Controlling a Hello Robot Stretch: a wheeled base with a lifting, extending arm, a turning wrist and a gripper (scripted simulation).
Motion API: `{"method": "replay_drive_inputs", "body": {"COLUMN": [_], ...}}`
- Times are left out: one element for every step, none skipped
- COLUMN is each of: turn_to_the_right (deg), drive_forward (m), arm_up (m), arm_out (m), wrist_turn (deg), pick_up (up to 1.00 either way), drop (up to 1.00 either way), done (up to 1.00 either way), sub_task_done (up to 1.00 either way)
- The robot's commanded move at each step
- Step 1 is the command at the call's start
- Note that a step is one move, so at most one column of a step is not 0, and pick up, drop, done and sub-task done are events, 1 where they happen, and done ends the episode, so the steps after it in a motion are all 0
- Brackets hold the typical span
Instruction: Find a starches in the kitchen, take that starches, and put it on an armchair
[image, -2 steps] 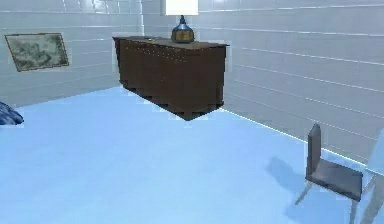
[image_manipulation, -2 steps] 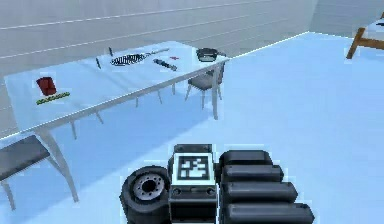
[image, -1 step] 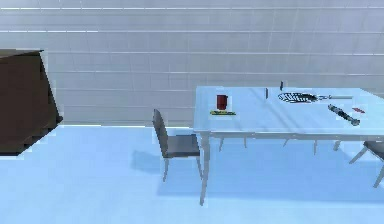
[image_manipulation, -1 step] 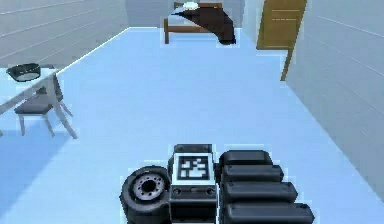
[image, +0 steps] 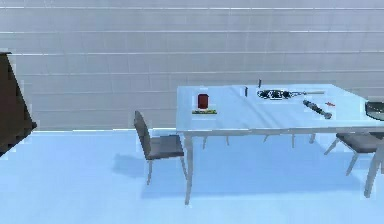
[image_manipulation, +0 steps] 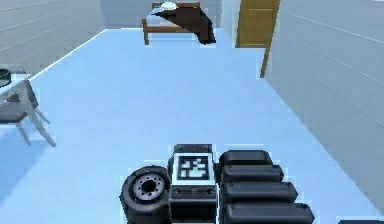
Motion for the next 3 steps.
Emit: {"method": "replay_drive_inputs", "body": {"turn_to_the_right": [-45.0, -45.0, -9.0], "drive_forward": [0.0, 0.0, 0.0], "arm_up": [0.0, 0.0, 0.0], "arm_out": [0.0, 0.0, 0.0], "wrist_turn": [0.0, 0.0, 0.0], "pick_up": [0.0, 0.0, 0.0], "drop": [0.0, 0.0, 0.0], "done": [0.0, 0.0, 0.0], "sub_task_done": [0.0, 0.0, 0.0]}}
